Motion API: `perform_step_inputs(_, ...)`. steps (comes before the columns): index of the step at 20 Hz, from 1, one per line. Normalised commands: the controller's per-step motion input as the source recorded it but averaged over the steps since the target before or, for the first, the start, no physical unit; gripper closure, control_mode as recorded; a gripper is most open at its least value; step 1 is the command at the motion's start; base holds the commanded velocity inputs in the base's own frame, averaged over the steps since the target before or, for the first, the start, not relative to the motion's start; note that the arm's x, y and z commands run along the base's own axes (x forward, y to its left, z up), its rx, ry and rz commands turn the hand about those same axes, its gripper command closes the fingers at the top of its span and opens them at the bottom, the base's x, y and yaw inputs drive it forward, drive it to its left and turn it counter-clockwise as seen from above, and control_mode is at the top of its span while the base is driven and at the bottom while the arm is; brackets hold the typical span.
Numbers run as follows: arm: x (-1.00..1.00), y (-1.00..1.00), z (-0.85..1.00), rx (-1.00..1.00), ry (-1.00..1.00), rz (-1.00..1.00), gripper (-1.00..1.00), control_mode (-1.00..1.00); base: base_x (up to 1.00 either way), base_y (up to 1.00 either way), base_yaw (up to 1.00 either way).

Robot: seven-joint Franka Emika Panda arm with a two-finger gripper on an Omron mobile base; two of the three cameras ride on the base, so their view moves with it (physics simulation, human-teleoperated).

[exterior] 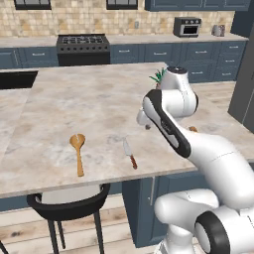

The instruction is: Pick up the metallic utensils from the counter and place them in the open drawer. Make sure not to pick up any wooden utensils.

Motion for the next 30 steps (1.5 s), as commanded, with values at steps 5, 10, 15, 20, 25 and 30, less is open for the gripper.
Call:
perform_step_inputs(5, 0.06, 0.66, -0.46, -0.04, 0.0, -0.03, -1.0, -1.0, 0.0, 0.0, 0.0)
perform_step_inputs(10, 0.18, 0.18, -0.42, -0.05, 0.0, -0.01, -1.0, -1.0, 0.0, 0.0, 0.0)
perform_step_inputs(15, 0.3, 0.04, -0.47, 0.0, 0.0, 0.0, -1.0, -1.0, 0.0, 0.0, 0.0)
perform_step_inputs(20, 0.35, -0.03, -0.57, 0.0, 0.01, 0.0, -1.0, -1.0, 0.0, 0.0, 0.0)
perform_step_inputs(25, 0.21, -0.2, -0.67, 0.03, 0.03, 0.0, -1.0, -1.0, 0.0, 0.0, 0.0)
perform_step_inputs(30, 0.0, -0.08, -0.48, 0.04, 0.07, 0.0, -1.0, -1.0, 0.0, 0.0, 0.0)
